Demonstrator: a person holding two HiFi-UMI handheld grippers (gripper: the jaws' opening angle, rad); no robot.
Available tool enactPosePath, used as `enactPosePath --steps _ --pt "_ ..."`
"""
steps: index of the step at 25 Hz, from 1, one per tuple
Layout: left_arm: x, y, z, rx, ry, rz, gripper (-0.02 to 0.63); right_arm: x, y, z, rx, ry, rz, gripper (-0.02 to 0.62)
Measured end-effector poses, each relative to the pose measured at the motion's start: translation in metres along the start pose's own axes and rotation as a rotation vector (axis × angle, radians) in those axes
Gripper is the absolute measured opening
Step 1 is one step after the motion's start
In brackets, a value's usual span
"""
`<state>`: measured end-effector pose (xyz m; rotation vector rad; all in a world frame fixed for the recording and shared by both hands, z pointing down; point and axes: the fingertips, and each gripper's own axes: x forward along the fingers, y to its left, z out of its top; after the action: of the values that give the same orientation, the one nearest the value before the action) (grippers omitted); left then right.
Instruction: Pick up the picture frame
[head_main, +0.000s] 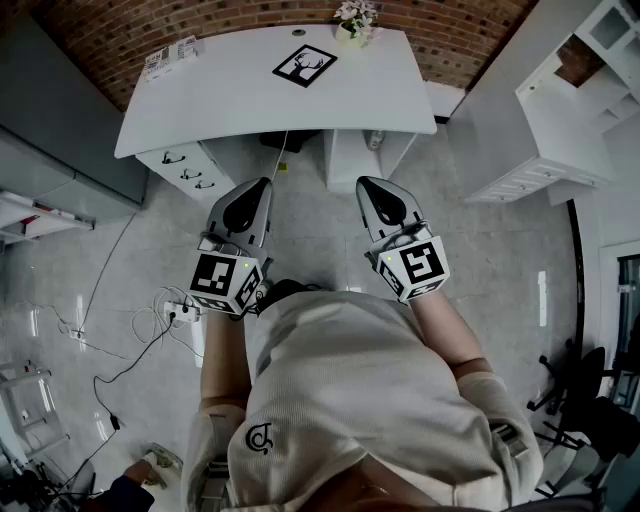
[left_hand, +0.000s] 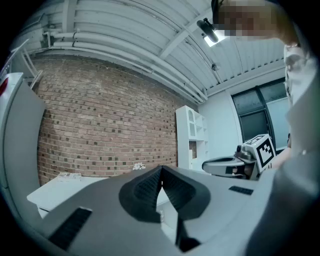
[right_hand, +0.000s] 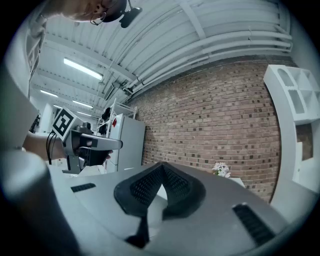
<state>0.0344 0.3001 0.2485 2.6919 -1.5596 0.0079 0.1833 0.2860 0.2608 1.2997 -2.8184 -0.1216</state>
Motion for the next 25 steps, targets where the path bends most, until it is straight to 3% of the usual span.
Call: enactPosePath --steps 11,16,25 --pt "0.018 0.004 -0.003 -0.011 0.007 -0.011 0.012 0.013 -0.007 -0.011 0.048 0.025 0.026 0.005" --pt "0.031 0.009 -0.009 -0.021 0.033 -0.015 0.012 0.022 -0.020 -0.017 0.075 0.042 -0.001 0.006" --pt "0.057 0.045 -0.028 -0.038 0.083 -0.011 0.012 0.064 -0.039 -0.048 0.123 0.103 -0.024 0.006"
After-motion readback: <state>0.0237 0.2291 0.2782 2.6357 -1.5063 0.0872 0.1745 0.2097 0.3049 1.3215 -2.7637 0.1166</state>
